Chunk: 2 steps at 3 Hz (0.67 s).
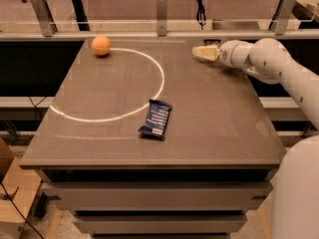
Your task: Move rxbar chocolate near orange
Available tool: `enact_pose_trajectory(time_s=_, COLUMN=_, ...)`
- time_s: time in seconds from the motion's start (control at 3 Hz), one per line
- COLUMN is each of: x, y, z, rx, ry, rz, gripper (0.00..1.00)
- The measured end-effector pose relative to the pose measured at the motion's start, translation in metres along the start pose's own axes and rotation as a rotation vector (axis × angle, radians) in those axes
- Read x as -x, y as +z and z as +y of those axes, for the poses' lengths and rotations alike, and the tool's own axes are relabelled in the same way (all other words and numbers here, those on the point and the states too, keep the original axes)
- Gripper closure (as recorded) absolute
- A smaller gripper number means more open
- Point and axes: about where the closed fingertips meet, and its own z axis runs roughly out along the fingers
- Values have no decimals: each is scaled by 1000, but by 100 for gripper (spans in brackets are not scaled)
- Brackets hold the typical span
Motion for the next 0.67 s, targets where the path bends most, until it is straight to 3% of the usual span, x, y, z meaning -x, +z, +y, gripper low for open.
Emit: enact_pose_trajectory(time_s=0.67, x=-3, y=5, z=-3, rx=-12, ry=4, rz=14, gripper=65)
